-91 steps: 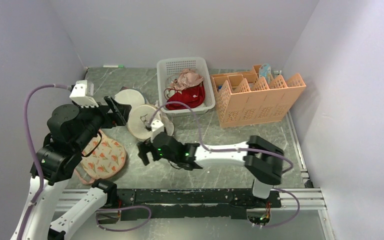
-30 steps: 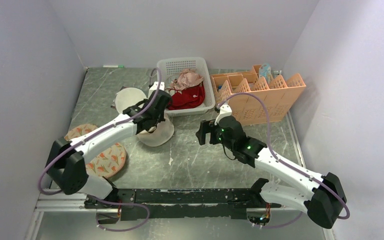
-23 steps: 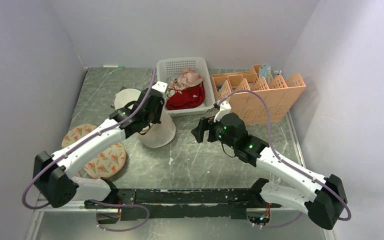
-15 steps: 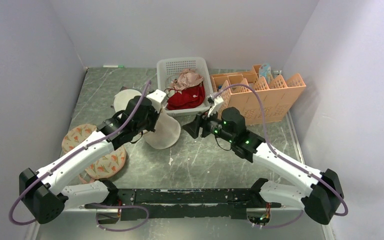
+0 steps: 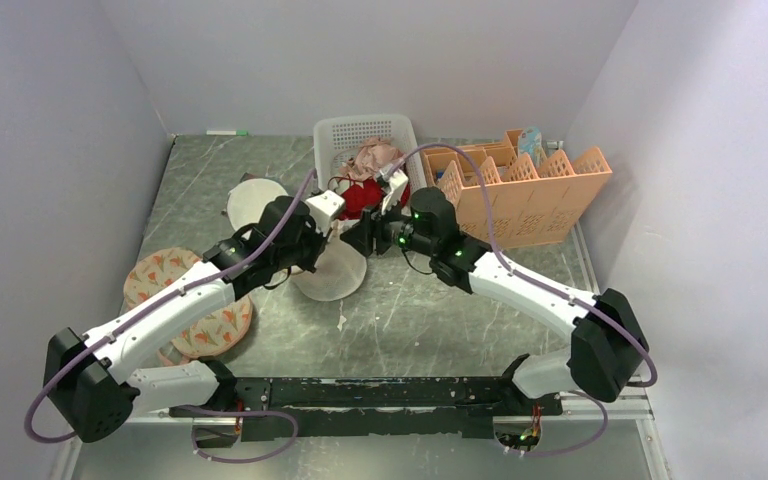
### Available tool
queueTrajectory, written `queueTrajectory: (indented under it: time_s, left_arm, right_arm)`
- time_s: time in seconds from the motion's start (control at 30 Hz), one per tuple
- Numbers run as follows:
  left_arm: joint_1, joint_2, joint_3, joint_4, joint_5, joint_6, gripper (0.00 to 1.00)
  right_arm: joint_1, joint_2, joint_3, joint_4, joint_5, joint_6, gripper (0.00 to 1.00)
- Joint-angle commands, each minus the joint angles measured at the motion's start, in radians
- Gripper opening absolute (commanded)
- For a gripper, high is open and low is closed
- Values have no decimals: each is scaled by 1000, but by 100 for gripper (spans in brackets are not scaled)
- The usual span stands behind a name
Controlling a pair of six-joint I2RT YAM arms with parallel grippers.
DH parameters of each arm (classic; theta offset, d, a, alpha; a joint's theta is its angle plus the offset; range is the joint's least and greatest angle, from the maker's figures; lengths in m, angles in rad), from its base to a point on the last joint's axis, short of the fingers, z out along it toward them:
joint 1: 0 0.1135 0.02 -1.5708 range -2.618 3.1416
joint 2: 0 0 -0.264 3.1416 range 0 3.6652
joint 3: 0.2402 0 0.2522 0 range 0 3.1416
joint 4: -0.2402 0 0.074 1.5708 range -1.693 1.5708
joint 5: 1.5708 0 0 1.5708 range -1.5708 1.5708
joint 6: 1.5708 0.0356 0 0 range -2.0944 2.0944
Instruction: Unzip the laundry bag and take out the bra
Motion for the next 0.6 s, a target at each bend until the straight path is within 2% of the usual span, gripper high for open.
queueTrajectory:
  time_s: [0.0, 0.1, 0.17, 0.23, 0.33, 0.47, 0.57]
  left_arm:
    - [2, 3, 16, 30, 51, 5, 7]
    - [2, -7, 10, 40, 65, -3, 7]
    - [3, -11, 10, 41, 71, -6, 7]
    - [2, -14, 8, 43, 74, -9, 7]
    - [2, -15, 7, 42, 79, -8, 7]
    - [3, -19, 8, 39, 72, -9, 7]
    - [3, -21, 7, 37, 71, -7, 7]
  right_arm:
    - [22, 2, 10, 47, -60, -202, 42]
    - [61, -66, -140, 237, -59, -500, 45]
    - [62, -102, -235, 372, -54, -621, 49]
    - [61, -96, -263, 438, -70, -695, 51]
    - [63, -35, -244, 457, -127, -797, 47]
    - [64, 4, -332, 711, -129, -875, 47]
    - [63, 41, -306, 715, -99, -898, 47]
